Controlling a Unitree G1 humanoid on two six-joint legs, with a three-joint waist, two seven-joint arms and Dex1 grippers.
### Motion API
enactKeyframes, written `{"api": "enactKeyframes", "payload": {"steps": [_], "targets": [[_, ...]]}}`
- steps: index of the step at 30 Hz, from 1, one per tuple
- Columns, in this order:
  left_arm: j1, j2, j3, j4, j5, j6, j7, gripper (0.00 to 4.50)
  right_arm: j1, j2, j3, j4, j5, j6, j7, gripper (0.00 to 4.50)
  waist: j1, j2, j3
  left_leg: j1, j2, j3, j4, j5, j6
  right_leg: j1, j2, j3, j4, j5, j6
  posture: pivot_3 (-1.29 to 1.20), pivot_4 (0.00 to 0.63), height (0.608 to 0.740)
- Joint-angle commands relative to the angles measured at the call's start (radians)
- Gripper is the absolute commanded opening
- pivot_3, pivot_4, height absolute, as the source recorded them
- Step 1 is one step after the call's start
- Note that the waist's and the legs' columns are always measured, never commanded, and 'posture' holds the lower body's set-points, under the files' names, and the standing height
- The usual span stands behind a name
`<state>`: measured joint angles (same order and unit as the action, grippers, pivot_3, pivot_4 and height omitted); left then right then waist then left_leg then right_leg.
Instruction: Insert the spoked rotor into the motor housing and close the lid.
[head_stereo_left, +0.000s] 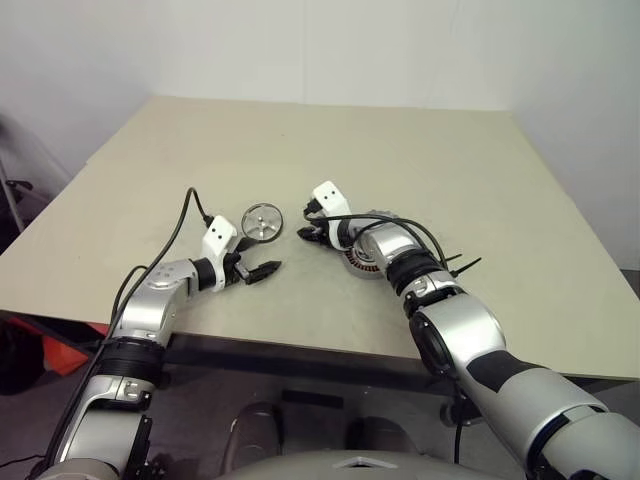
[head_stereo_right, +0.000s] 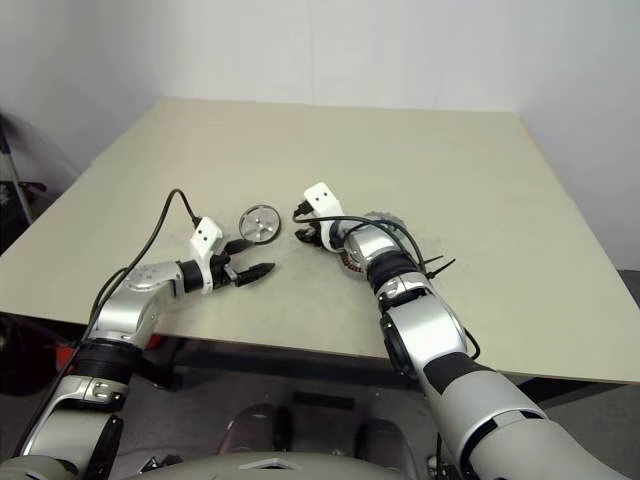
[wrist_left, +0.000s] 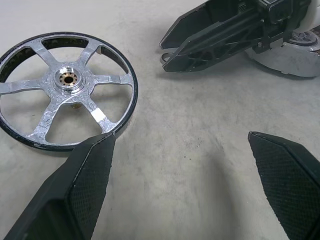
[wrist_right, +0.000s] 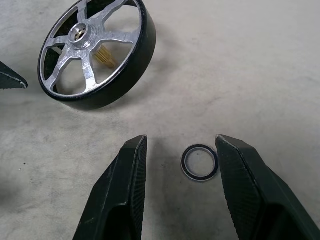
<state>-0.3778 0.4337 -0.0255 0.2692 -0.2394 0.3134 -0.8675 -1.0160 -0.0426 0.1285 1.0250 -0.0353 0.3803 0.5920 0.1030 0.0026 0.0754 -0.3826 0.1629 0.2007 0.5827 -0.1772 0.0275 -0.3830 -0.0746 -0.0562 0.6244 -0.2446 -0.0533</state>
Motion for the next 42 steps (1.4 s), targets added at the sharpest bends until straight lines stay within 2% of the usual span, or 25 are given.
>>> {"api": "enactKeyframes", "payload": {"steps": [1,13,26,29,32,40,42], "targets": [[-0.007,0.015,0.017,-0.049,-0.01,-0.006,0.004,4.5,0.035,-0.027,-0.009,0.021,-0.004,0.038,-0.008,2.17,0.002,0.0,0.0,0.0,0.0,0.0,0.0,0.0,0.0,0.0,0.0,0.0,0.0,0.0,0.0,0.0,0.0,0.74],[0.006,0.008,0.014,-0.068,-0.012,0.0,0.015,4.5,0.037,-0.047,0.034,0.066,-0.057,0.042,-0.074,2.17,0.022,0.0,0.0,0.008,0.0,0.0,0.0,0.0,0.0,0.01,0.0,0.0,-0.001,0.0,0.0,0.0,0.0,0.74],[0.045,-0.013,0.005,-0.108,-0.014,0.004,0.044,4.5,0.04,-0.068,0.054,0.075,-0.064,0.107,-0.036,2.17,0.032,0.0,-0.001,0.012,0.0,0.0,-0.001,-0.001,0.001,0.016,-0.001,0.0,-0.002,-0.001,0.001,0.0,0.0,0.74],[0.052,-0.014,0.005,-0.116,-0.015,0.006,0.048,4.5,0.039,-0.071,0.048,0.08,-0.063,0.11,-0.038,1.63,0.033,0.001,-0.001,0.012,0.0,0.0,-0.001,-0.001,0.001,0.016,-0.001,0.0,-0.002,-0.001,0.001,0.0,0.0,0.74],[0.054,-0.012,0.006,-0.12,-0.016,0.007,0.05,4.5,0.039,-0.072,0.048,0.081,-0.065,0.109,-0.036,0.63,0.034,0.001,-0.001,0.012,-0.001,0.0,-0.001,-0.001,0.002,0.016,-0.001,0.0,-0.002,-0.001,0.001,0.0,0.0,0.74],[0.047,-0.008,0.008,-0.112,-0.015,0.007,0.047,4.5,0.039,-0.068,0.051,0.059,-0.066,0.091,-0.027,0.55,0.034,0.001,-0.001,0.012,-0.001,0.0,-0.001,-0.001,0.002,0.016,-0.001,0.0,-0.002,-0.001,0.001,0.0,0.0,0.74],[0.046,-0.009,0.007,-0.114,-0.017,0.008,0.045,4.5,0.052,-0.07,0.048,-0.013,-0.045,0.096,0.02,0.55,0.034,0.001,-0.001,0.012,-0.001,0.0,-0.001,-0.001,0.002,0.016,-0.001,0.0,-0.002,-0.001,0.001,0.0,0.0,0.74]]}}
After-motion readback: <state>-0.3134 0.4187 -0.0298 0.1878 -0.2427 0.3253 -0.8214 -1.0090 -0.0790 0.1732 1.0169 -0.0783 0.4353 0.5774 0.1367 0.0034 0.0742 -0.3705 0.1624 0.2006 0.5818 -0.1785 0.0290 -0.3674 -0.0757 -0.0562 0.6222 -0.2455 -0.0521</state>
